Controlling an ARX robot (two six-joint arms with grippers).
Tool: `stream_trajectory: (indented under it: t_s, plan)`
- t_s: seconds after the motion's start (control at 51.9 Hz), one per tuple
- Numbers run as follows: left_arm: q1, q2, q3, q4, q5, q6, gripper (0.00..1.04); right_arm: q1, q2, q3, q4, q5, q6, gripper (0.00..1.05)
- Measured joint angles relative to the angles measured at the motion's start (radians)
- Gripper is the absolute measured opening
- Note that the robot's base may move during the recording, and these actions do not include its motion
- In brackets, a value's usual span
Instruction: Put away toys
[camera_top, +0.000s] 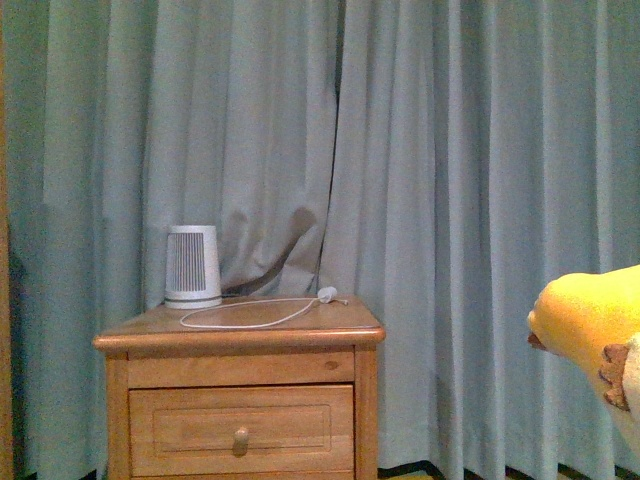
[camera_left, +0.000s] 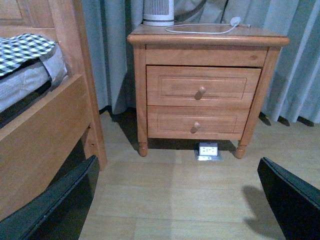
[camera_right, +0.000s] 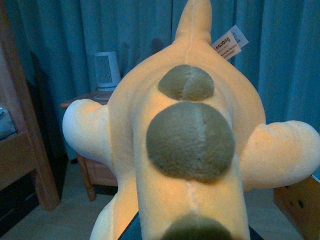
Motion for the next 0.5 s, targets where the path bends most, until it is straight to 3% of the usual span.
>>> stream_trajectory:
  t_s: [0.501]
  plan:
    - [0.001, 0.000, 0.000, 0.000, 0.000, 0.000, 0.98, 0.001, 0.000, 0.000, 0.000, 0.003, 0.000, 0.07]
